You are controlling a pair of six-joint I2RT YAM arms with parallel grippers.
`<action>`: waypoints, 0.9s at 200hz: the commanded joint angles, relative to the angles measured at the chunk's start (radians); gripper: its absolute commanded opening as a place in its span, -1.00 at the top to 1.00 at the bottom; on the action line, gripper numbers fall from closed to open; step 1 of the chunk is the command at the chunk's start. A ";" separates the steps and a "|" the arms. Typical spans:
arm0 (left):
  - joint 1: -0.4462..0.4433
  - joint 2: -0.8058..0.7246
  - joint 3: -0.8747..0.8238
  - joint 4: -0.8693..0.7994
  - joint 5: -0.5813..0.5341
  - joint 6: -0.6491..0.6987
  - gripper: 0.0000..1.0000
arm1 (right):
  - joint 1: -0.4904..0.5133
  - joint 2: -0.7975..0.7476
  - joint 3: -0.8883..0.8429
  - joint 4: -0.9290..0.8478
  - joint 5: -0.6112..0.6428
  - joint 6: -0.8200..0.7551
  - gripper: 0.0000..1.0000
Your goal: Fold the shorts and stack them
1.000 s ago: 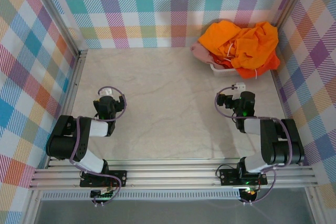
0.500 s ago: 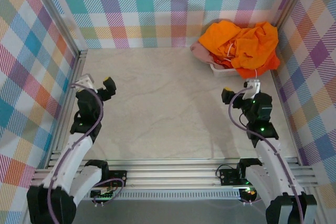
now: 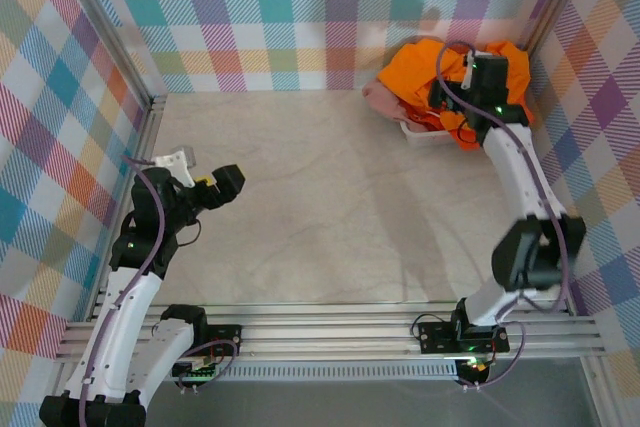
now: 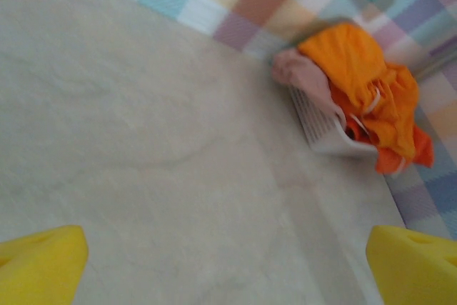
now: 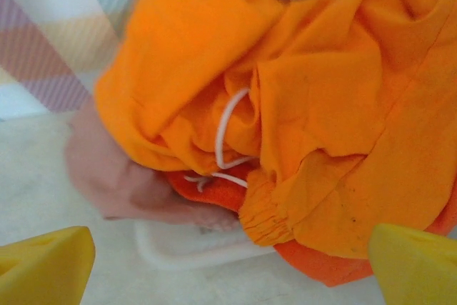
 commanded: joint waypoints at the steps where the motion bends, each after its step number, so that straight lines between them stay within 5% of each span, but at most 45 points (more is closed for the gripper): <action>1: -0.010 -0.027 0.028 -0.115 0.114 -0.011 -1.00 | -0.017 0.128 0.139 -0.192 0.072 0.003 -0.92; 92: -0.012 -0.069 0.002 -0.170 0.117 -0.009 -1.00 | -0.035 0.476 0.417 -0.290 0.145 0.012 -0.46; 145: -0.012 -0.073 -0.007 -0.181 0.103 -0.010 -1.00 | -0.035 0.488 0.425 -0.293 0.131 0.037 0.57; 180: -0.012 -0.075 -0.009 -0.171 0.096 -0.017 -1.00 | -0.029 0.355 0.369 -0.219 0.083 0.078 0.84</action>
